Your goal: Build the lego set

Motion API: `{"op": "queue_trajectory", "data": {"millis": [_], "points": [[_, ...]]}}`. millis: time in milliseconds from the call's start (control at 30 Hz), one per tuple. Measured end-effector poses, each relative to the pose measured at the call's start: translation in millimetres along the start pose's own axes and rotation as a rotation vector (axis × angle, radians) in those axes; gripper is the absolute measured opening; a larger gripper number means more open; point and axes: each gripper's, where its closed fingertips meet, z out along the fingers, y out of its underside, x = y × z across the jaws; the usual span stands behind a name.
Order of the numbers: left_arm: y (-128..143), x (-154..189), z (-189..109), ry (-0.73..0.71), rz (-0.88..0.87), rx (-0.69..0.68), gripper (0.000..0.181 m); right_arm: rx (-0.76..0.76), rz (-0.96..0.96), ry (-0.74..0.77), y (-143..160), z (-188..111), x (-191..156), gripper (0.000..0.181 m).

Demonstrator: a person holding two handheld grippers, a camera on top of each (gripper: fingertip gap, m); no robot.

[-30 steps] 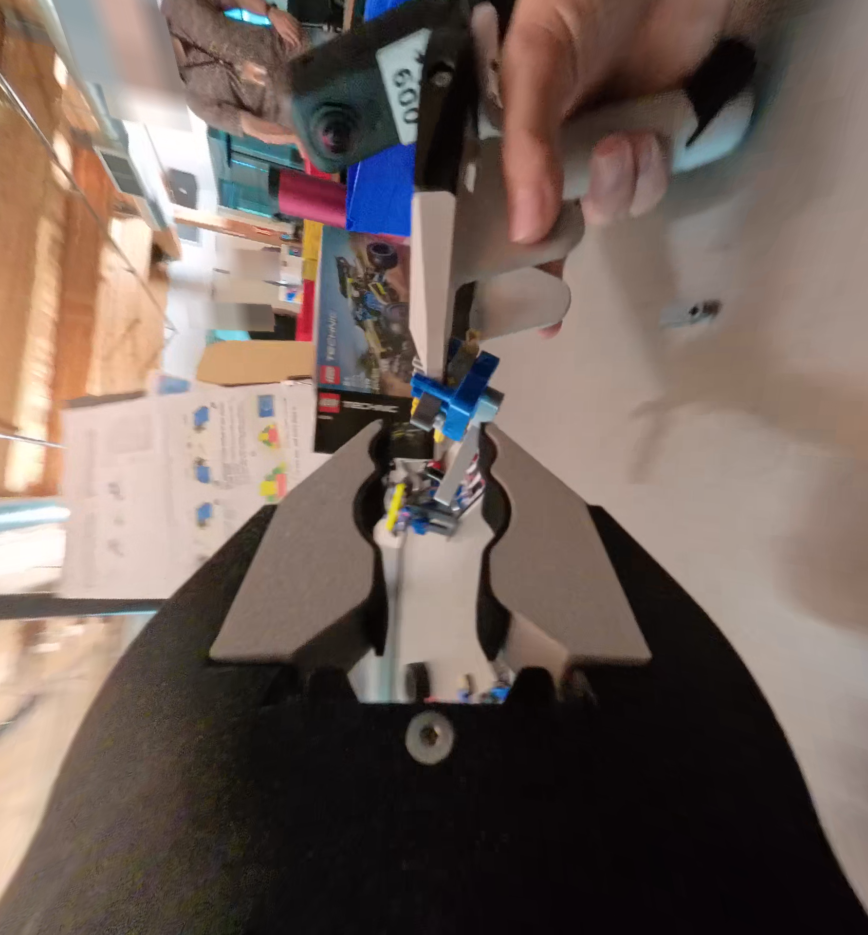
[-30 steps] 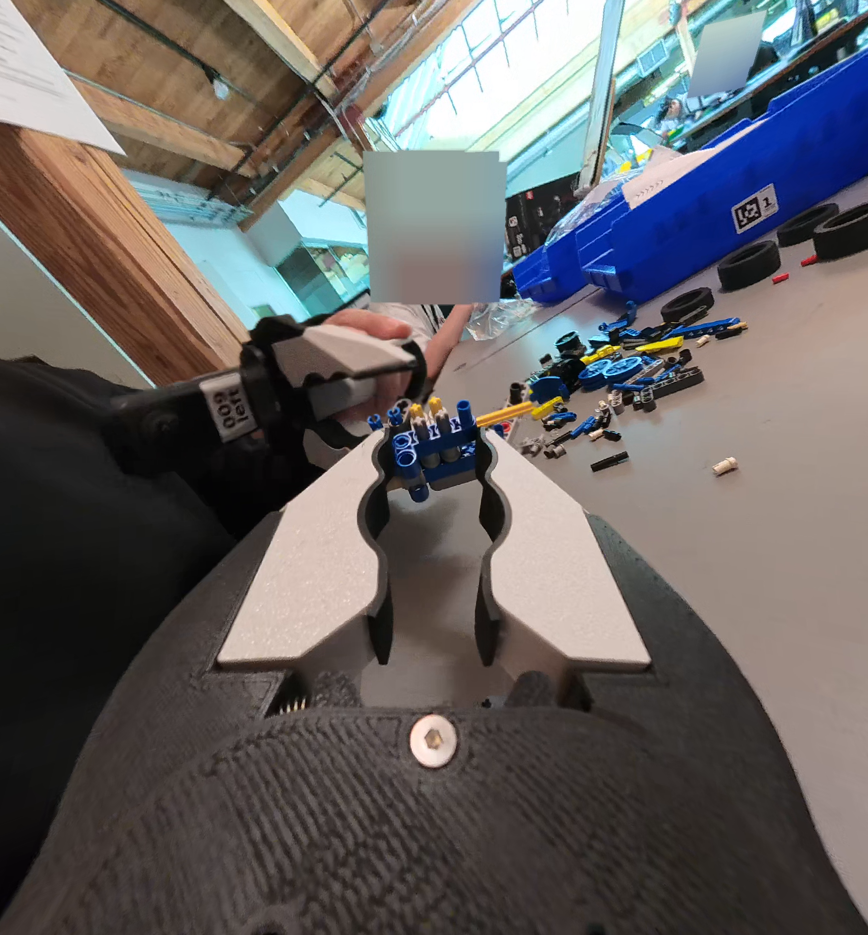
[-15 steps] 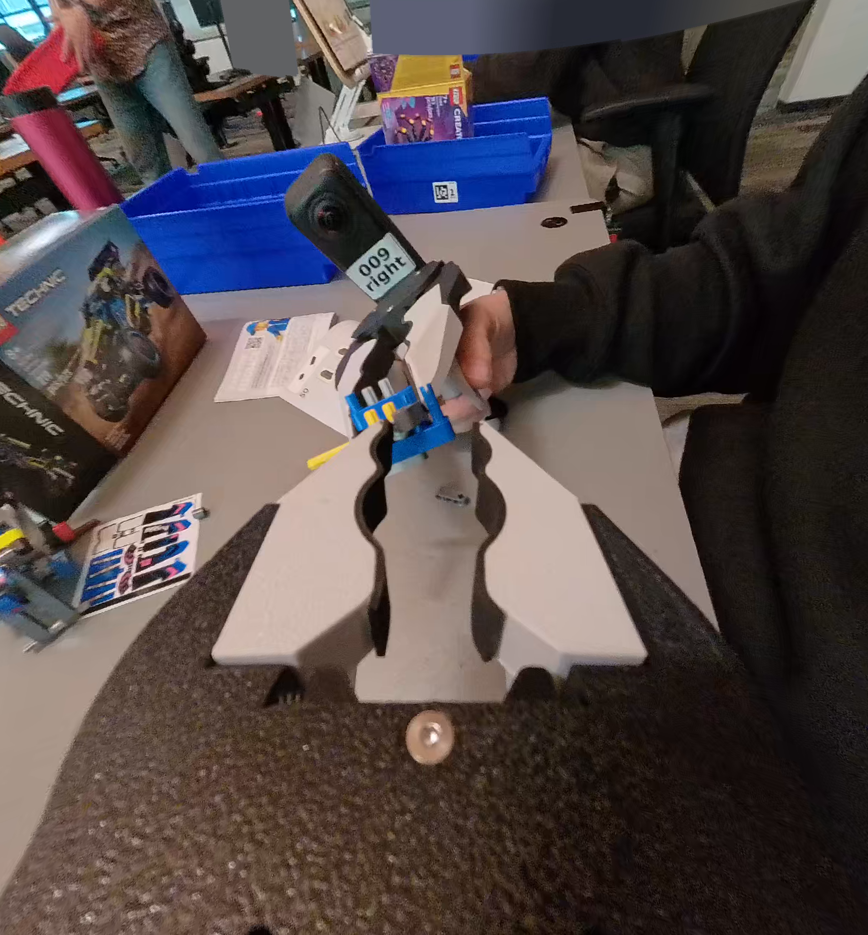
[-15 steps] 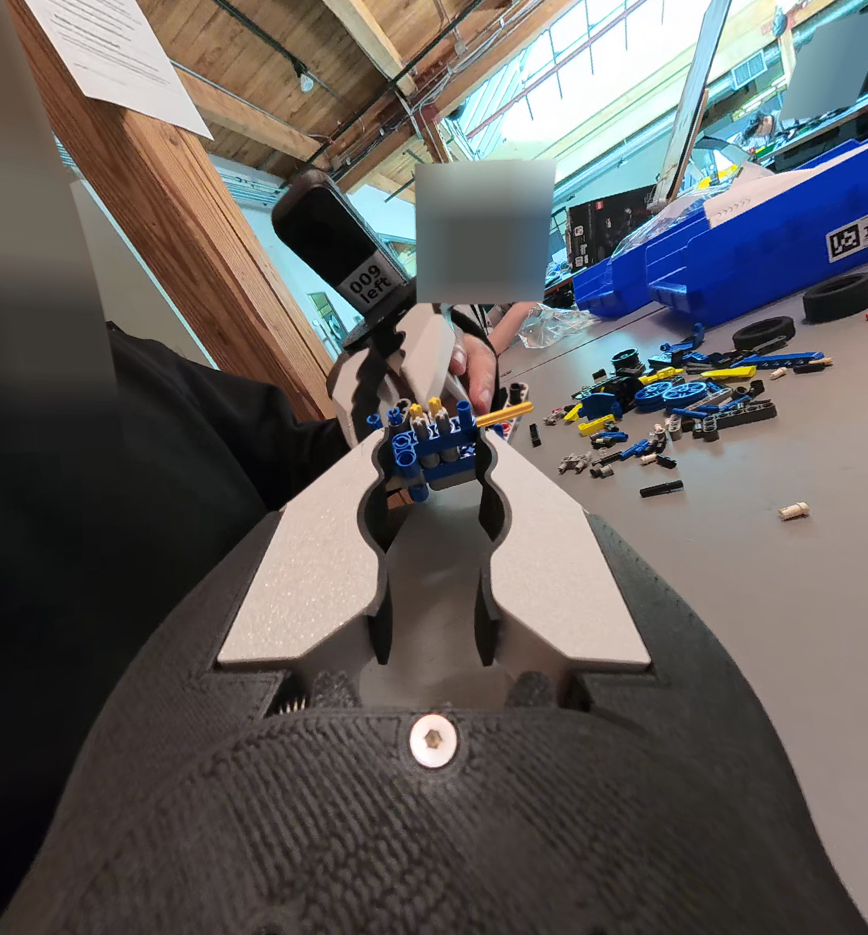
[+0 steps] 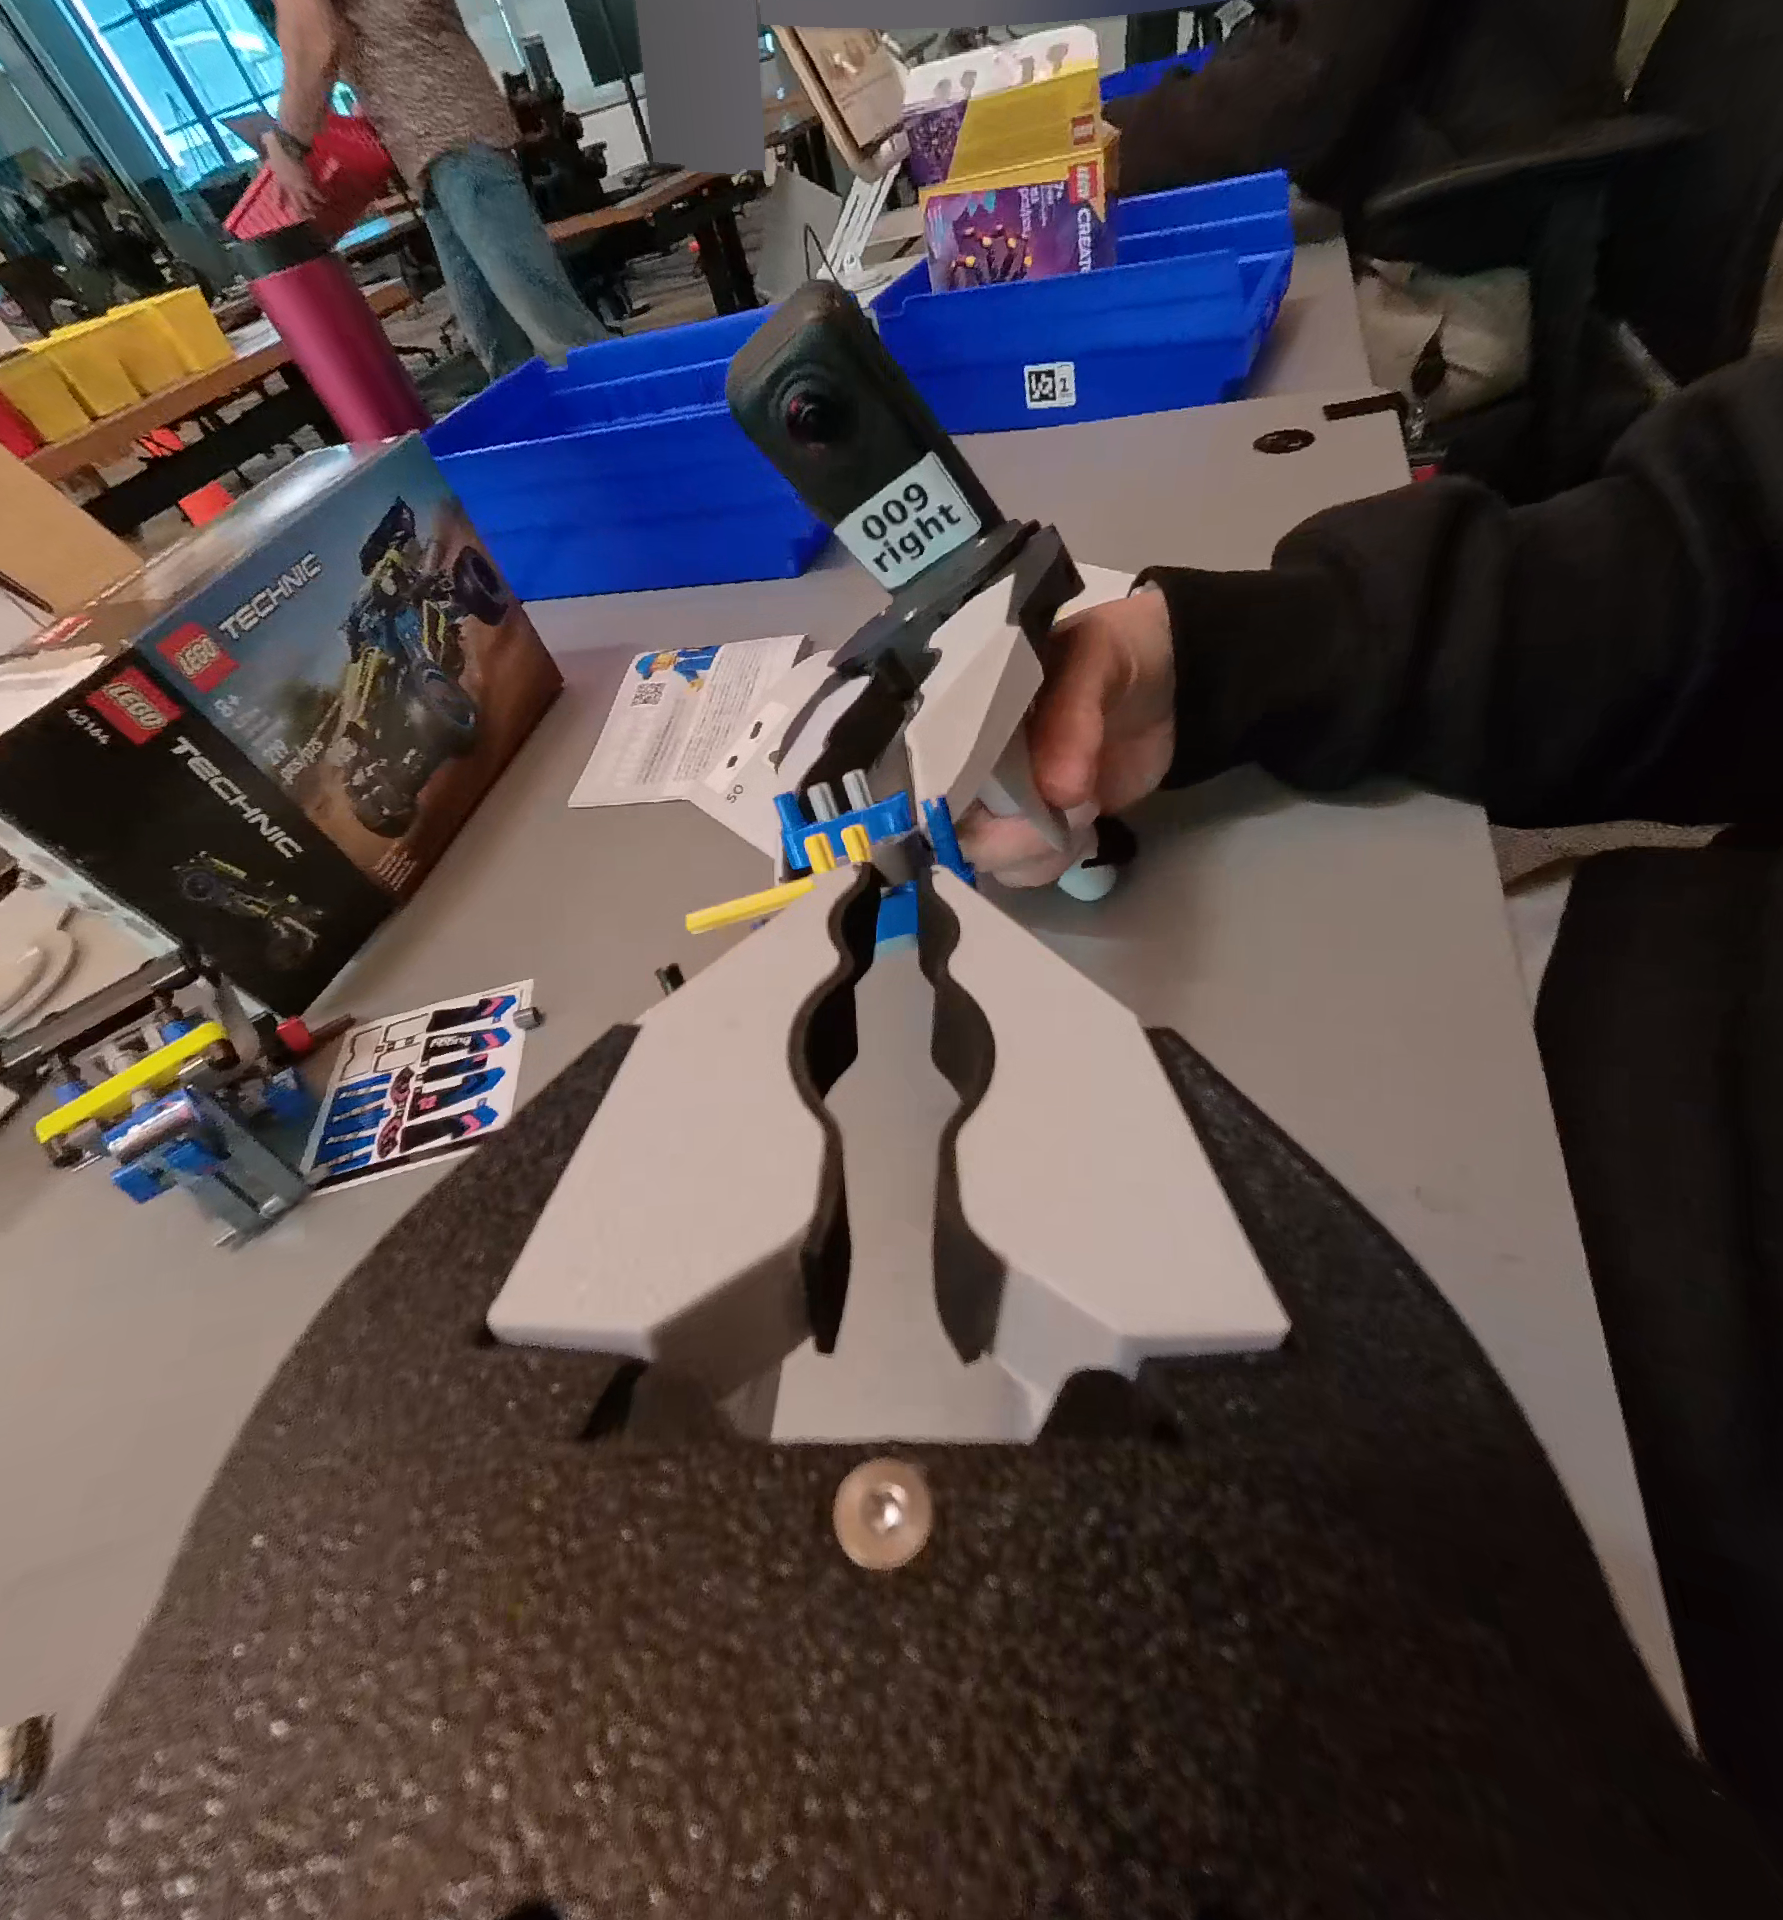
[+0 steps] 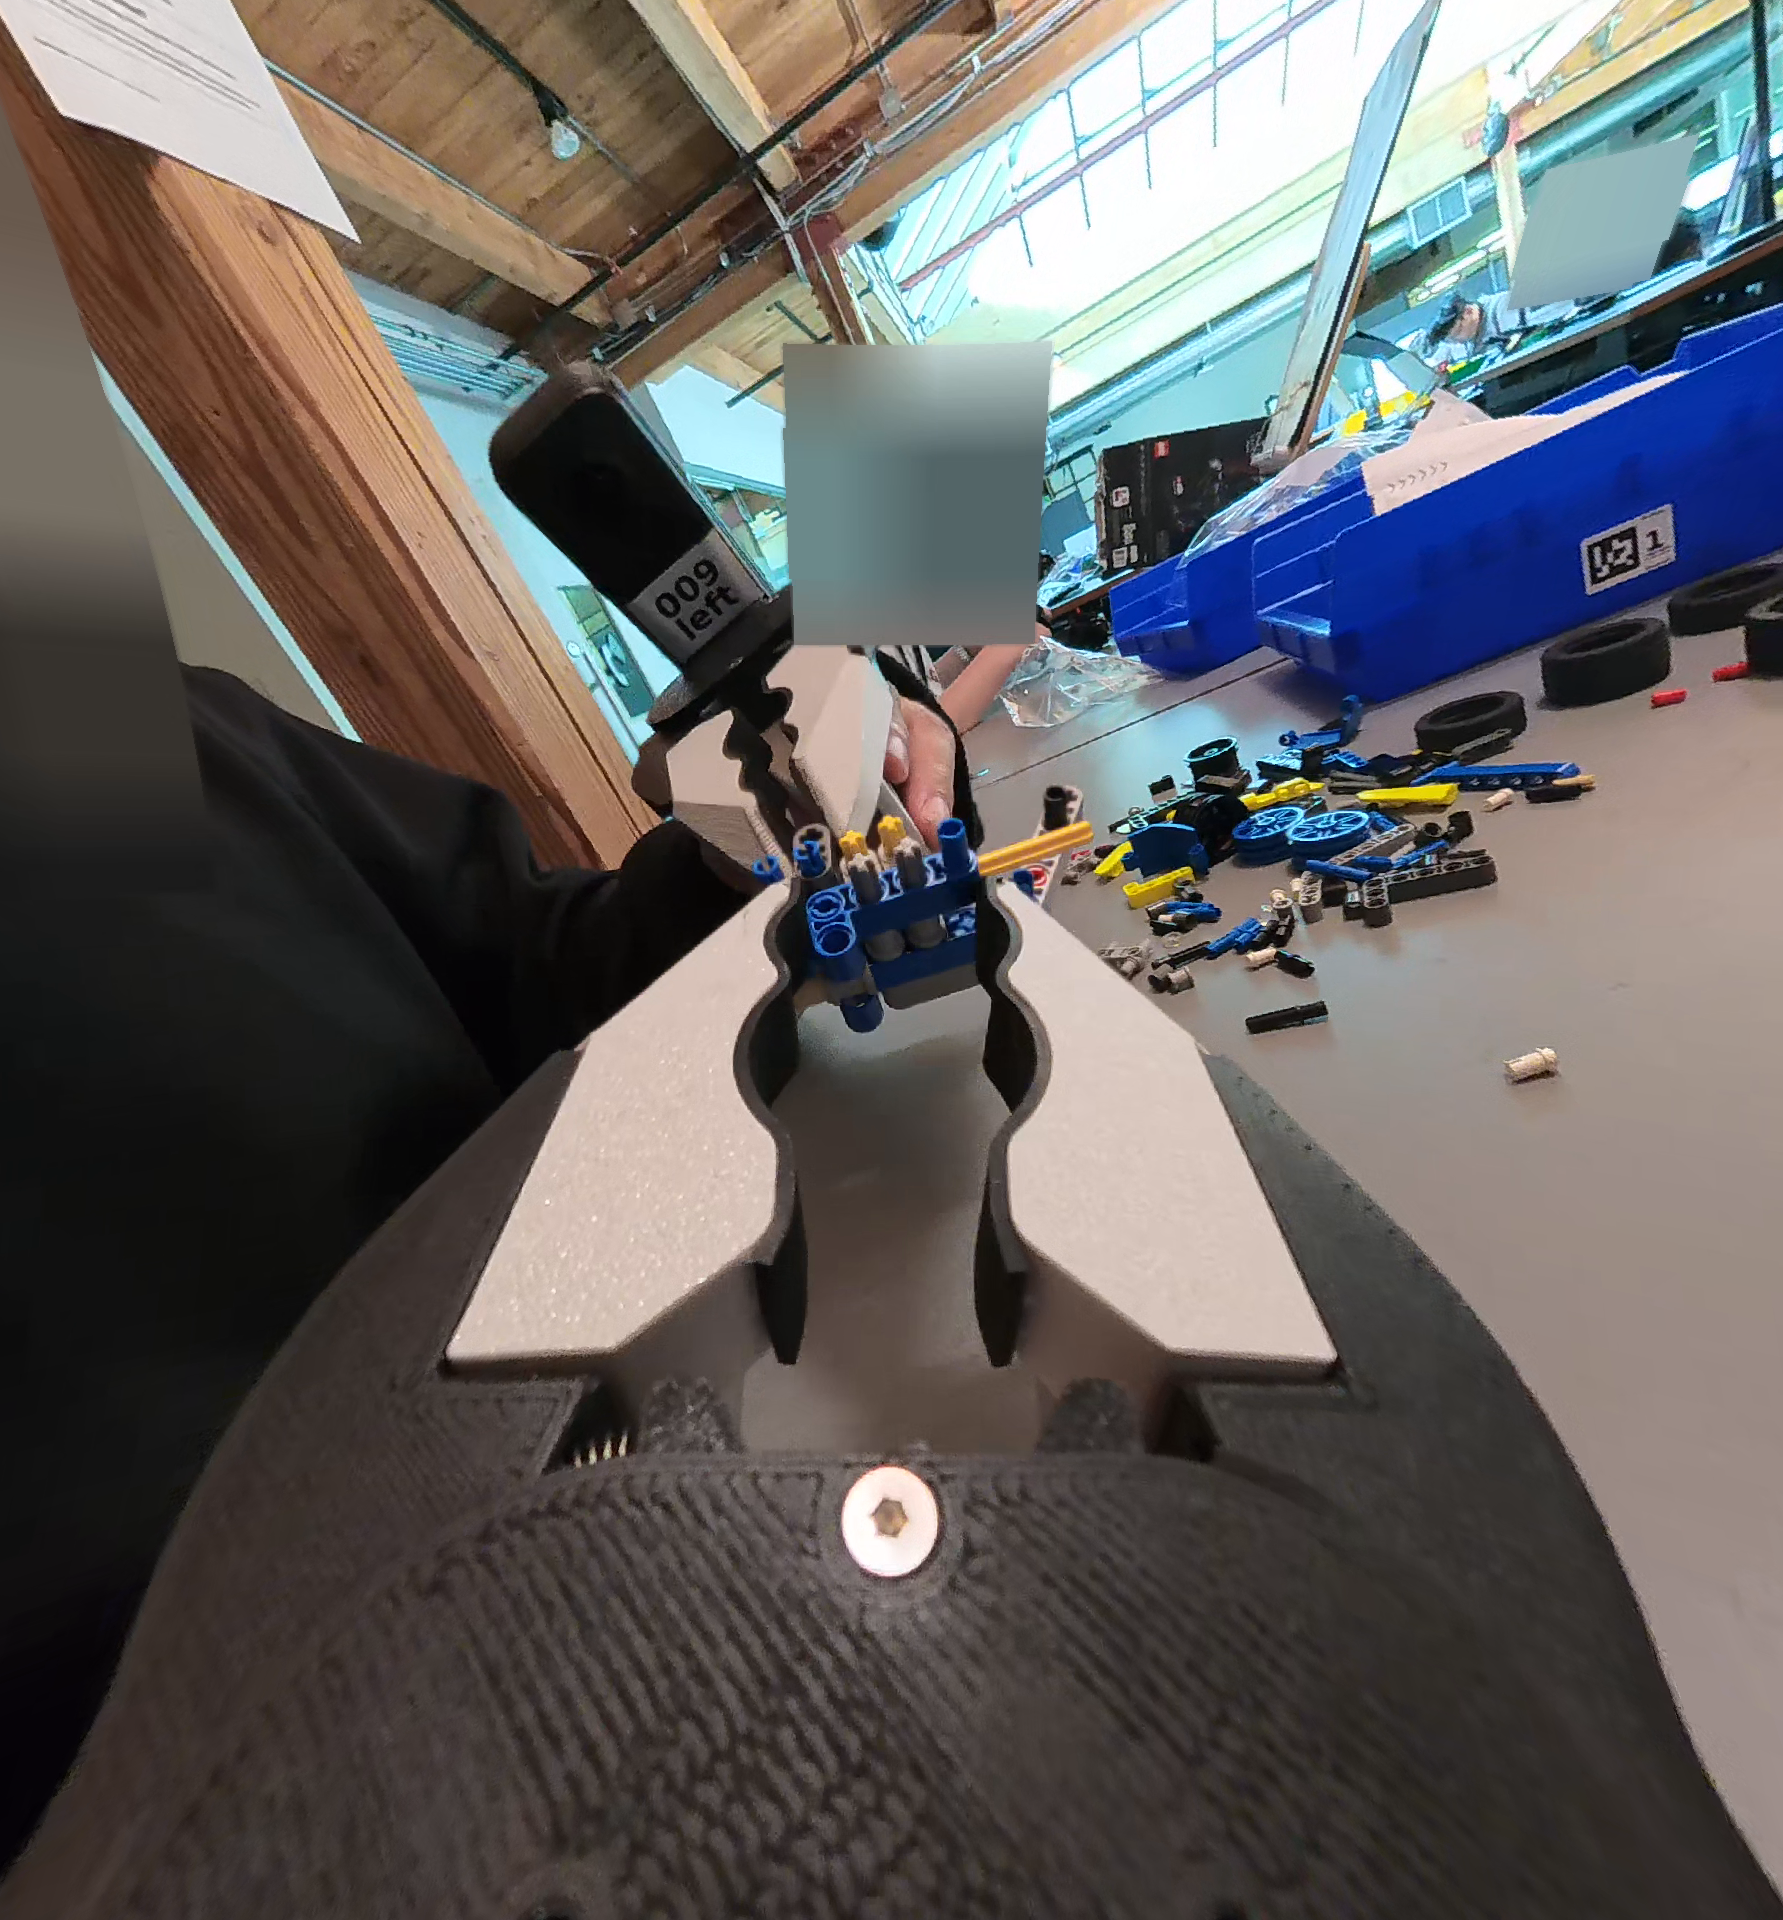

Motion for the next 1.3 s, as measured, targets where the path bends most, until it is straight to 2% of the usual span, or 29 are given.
{"op": "queue_trajectory", "data": {"millis": [233, 533, 700, 767, 833, 967, 1033, 1133, 1300], "points": [[-2.6, 1.0, 3.4, 0.058, -0.131, 0.051, 0.005, -0.013, -0.019, 0.007, 1.0, 0.3, 0.1, 0.030], [-1.3, -8.3, 7.1, -0.127, -0.043, 0.015, 0.005, 0.018, -0.078, 0.086, -5.7, -3.5, 9.4, 0.030], [-1.2, -7.8, 6.1, -0.110, -0.029, 0.062, 0.006, 0.023, 0.000, 0.070, -4.6, -3.7, 11.8, 0.030], [-1.9, -7.8, 1.8, -0.115, 0.059, 0.062, 0.024, 0.038, 0.051, 0.063, -5.4, -5.9, 13.7, 0.030], [-0.1, -4.7, -1.0, -0.141, 0.232, 0.006, 0.030, 0.044, 0.094, 0.057, -4.9, -6.8, 15.3, 0.030], [10.8, -4.4, 3.0, -0.219, 0.624, -0.231, 0.040, 0.008, 0.116, 0.043, 0.6, -3.0, 13.8, 0.030], [14.7, -6.8, 5.5, -0.245, 0.755, -0.325, 0.037, 0.005, 0.120, 0.050, 1.2, -2.6, 14.9, 0.030], [17.9, -10.8, 7.9, -0.275, 0.859, -0.421, 0.030, 0.010, 0.132, 0.074, 1.1, -3.9, 19.1, 0.030], [27.8, -20.3, 11.2, -0.338, 0.944, -0.561, 0.028, -0.027, 0.118, 0.102, 6.1, -0.6, 20.5, 0.030]]}}
